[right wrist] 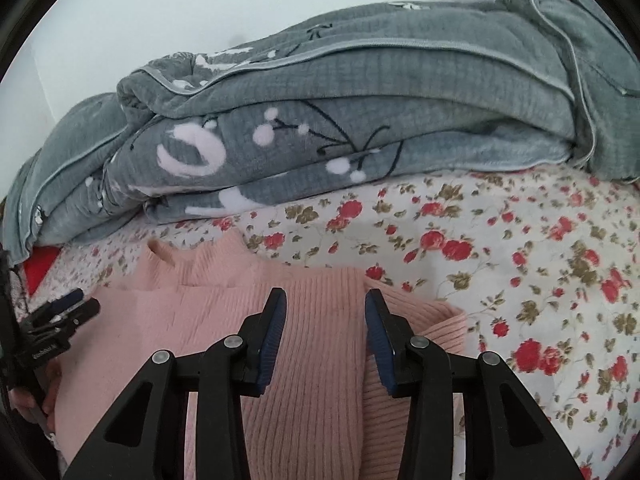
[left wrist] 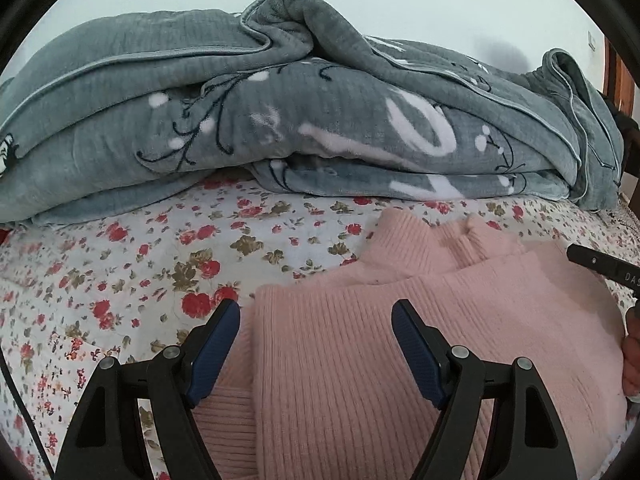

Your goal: Fold small clothes

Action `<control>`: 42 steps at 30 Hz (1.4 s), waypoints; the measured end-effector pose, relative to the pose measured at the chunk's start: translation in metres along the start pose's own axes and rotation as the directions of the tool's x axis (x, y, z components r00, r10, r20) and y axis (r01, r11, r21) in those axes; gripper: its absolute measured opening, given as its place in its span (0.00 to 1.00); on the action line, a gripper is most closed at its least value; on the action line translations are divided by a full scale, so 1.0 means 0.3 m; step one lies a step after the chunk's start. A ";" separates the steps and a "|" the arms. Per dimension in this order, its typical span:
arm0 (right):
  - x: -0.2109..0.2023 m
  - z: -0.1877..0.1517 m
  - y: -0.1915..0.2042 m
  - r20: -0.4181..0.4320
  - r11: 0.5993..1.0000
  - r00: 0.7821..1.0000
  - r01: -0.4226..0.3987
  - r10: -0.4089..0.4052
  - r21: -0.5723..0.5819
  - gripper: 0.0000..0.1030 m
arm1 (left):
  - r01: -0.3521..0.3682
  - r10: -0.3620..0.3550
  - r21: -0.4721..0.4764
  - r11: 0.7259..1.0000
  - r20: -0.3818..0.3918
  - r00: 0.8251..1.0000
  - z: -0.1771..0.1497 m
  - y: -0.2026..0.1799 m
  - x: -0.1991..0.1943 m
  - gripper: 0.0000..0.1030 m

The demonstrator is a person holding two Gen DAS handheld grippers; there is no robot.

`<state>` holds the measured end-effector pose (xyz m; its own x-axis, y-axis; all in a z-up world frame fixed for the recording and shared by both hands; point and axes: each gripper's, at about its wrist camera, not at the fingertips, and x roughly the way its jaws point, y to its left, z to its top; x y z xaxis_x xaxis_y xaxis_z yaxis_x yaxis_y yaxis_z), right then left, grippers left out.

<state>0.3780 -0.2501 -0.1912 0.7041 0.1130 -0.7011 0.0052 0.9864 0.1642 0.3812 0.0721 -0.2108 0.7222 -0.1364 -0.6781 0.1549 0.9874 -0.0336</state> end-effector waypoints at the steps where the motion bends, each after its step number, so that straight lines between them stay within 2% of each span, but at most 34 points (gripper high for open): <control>1: 0.009 0.001 0.005 -0.013 1.000 1.000 0.017 -0.018 -0.007 0.40 | -0.001 0.001 -0.004 1.000 -0.007 1.000 0.001 0.005 0.005 0.74; 4: 0.018 0.003 0.007 -0.031 0.999 0.998 0.047 -0.048 -0.011 0.40 | -0.003 0.002 -0.028 1.000 -0.009 1.000 -0.001 0.022 0.007 0.74; 8: 0.010 0.005 0.005 -0.025 0.999 0.999 0.038 -0.038 -0.014 0.52 | -0.030 0.030 -0.058 0.998 0.004 1.000 -0.007 0.042 -0.002 0.74; 10: -0.006 0.008 -0.004 -0.018 1.000 1.000 0.011 -0.011 -0.003 0.54 | -0.030 0.031 -0.066 0.997 0.014 0.999 -0.010 0.051 -0.011 0.75; 12: -0.039 0.018 -0.022 -0.002 1.000 1.000 0.012 -0.012 0.021 0.54 | 0.027 -0.025 -0.088 0.996 0.020 0.999 -0.014 0.073 -0.035 0.75; 15: -0.114 0.024 -0.060 0.002 0.996 1.000 0.016 -0.016 0.092 0.57 | 0.152 -0.153 -0.198 0.968 0.007 0.988 -0.038 0.133 -0.079 0.75; 16: -0.144 0.017 -0.074 -0.017 0.994 1.000 -0.005 0.007 0.109 0.57 | 0.164 -0.168 -0.228 0.960 0.003 0.986 -0.050 0.145 -0.093 0.75; 19: -0.230 -0.034 -0.093 -0.038 0.993 0.999 -0.025 0.030 0.114 0.58 | 0.111 -0.121 -0.250 0.962 -0.024 0.992 -0.101 0.145 -0.145 0.75; 21: -0.280 -0.082 -0.093 -0.028 0.995 1.000 -0.012 0.015 0.098 0.68 | 0.082 -0.098 -0.249 0.965 -0.052 0.994 -0.151 0.133 -0.185 0.75; 23: -0.312 -0.148 -0.096 -0.029 0.996 0.999 -0.028 0.031 0.086 0.70 | 0.070 -0.092 -0.275 0.959 -0.070 0.993 -0.201 0.130 -0.222 0.75; 27: -0.291 -0.225 -0.091 -0.071 0.992 0.995 -0.068 0.077 0.109 0.70 | -0.021 -0.014 -0.277 0.961 -0.123 0.992 -0.280 0.118 -0.265 0.76; 29: -0.266 -0.244 -0.086 -0.095 0.990 0.992 -0.074 0.086 0.119 0.70 | -0.021 -0.012 -0.266 0.964 -0.120 0.993 -0.302 0.119 -0.276 0.78; 34: -0.231 -0.267 -0.091 -0.090 0.991 0.994 -0.056 0.067 0.122 0.70 | -0.005 -0.031 -0.286 0.958 -0.123 0.992 -0.305 0.139 -0.262 0.84; 37: -0.219 -0.266 -0.092 -0.086 0.991 0.994 -0.054 0.065 0.119 0.70 | -0.025 -0.013 -0.279 0.960 -0.136 0.991 -0.295 0.130 -0.240 0.88; 42: -0.188 -0.246 -0.074 -0.097 0.995 0.994 -0.036 0.044 0.092 0.73 | -0.042 0.001 -0.281 0.959 -0.144 0.990 -0.288 0.121 -0.231 0.88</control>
<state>0.2858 -0.2696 -0.2066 0.6315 0.1678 -0.7570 0.0458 0.9665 0.2524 0.2785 0.1242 -0.2283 0.6175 -0.1220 -0.7771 -0.0717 0.9751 -0.2100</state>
